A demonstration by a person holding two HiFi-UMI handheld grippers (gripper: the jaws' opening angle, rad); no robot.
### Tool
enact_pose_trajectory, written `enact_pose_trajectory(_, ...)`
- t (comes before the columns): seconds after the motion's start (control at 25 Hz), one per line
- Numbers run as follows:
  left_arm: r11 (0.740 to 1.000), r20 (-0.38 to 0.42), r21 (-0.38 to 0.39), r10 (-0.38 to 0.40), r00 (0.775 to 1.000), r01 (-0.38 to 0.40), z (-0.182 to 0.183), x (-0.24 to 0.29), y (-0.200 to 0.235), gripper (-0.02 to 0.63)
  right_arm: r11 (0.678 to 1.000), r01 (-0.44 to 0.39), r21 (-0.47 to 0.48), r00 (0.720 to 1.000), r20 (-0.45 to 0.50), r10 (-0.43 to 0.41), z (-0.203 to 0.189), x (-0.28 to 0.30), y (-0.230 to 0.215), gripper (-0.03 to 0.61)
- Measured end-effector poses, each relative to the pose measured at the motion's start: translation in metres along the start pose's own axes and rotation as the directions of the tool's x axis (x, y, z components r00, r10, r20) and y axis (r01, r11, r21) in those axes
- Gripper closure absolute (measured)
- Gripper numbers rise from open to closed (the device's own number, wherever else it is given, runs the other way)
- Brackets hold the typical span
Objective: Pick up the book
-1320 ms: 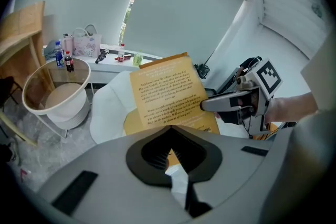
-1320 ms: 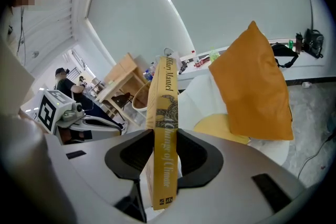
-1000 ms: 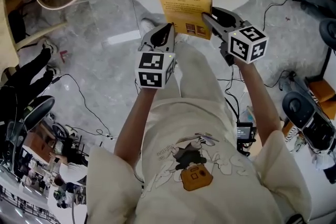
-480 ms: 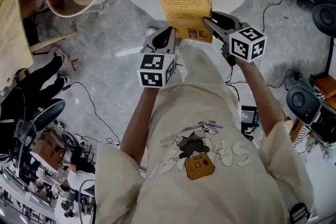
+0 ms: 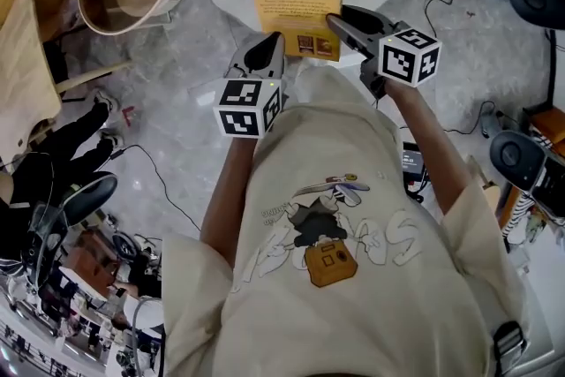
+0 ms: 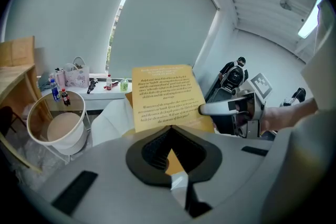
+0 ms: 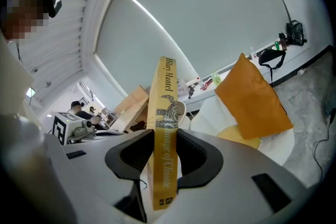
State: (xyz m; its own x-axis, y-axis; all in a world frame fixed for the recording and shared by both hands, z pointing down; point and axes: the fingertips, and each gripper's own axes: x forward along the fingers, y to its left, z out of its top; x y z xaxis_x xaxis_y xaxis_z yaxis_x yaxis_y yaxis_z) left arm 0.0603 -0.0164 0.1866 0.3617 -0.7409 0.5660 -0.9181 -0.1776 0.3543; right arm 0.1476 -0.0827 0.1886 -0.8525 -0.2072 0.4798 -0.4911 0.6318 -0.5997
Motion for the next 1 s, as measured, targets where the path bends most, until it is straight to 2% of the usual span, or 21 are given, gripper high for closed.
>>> enact_pose_trajectory(0.36,0.999,0.08,0.039,0.015,0.997,-0.019,0.03,-0.027,0.005,0.607,0.999,-0.053,0.013,0.993,0.103,0.051,0.031,-0.02,0.033,0.42)
enact_pose_trajectory(0.68,0.997,0.115,0.071,-0.001,0.993,-0.007,0.04,-0.028,-0.007,0.607,0.999,-0.042,0.031,0.983,0.178,0.036,0.036,-0.045,0.037,0.42)
enact_pose_trajectory(0.88,0.996,0.141,0.086,-0.012,0.99,0.0,0.063,-0.029,0.004,0.607,0.996,-0.046,0.074,0.975,0.22,0.028,0.048,-0.043,0.044,0.42)
enact_pose_trajectory(1.0,0.995,0.141,0.103,-0.029,0.99,0.015,0.064,-0.026,-0.008,0.607,0.996,-0.043,0.077,0.971,0.238,0.024,0.048,-0.056,0.043,0.42)
